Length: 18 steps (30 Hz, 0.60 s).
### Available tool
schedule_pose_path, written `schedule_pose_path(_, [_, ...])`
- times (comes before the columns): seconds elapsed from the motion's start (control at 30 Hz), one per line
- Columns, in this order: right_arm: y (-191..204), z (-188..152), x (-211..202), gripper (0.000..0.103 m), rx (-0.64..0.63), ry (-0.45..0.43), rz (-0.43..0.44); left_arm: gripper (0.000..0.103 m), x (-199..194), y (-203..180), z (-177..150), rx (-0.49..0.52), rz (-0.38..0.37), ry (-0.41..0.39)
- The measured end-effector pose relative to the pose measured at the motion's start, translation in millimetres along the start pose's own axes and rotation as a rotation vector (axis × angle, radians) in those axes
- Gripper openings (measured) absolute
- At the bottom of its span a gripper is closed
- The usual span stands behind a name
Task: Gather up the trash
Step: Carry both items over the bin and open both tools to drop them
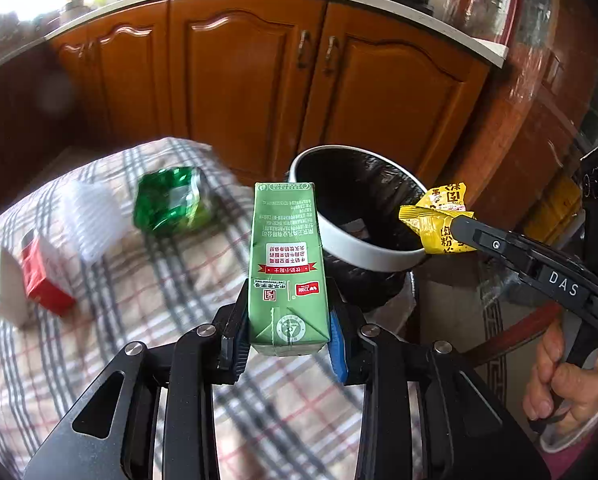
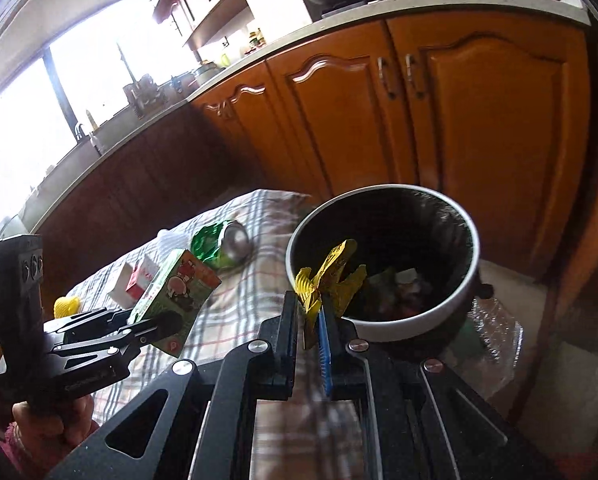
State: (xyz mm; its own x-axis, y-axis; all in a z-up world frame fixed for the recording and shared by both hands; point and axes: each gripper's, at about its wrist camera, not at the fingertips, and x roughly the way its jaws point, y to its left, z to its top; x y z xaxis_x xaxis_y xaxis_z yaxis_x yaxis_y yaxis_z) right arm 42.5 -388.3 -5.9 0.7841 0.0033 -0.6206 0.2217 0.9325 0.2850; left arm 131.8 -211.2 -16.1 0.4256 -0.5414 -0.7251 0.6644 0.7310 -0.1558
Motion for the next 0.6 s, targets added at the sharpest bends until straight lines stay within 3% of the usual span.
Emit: schedule_pose_path(0.6, [-45,25,6,0.009,0.042,-0.010,-0.046,0.030,41,-33,51,0.044,-0.034,0.036])
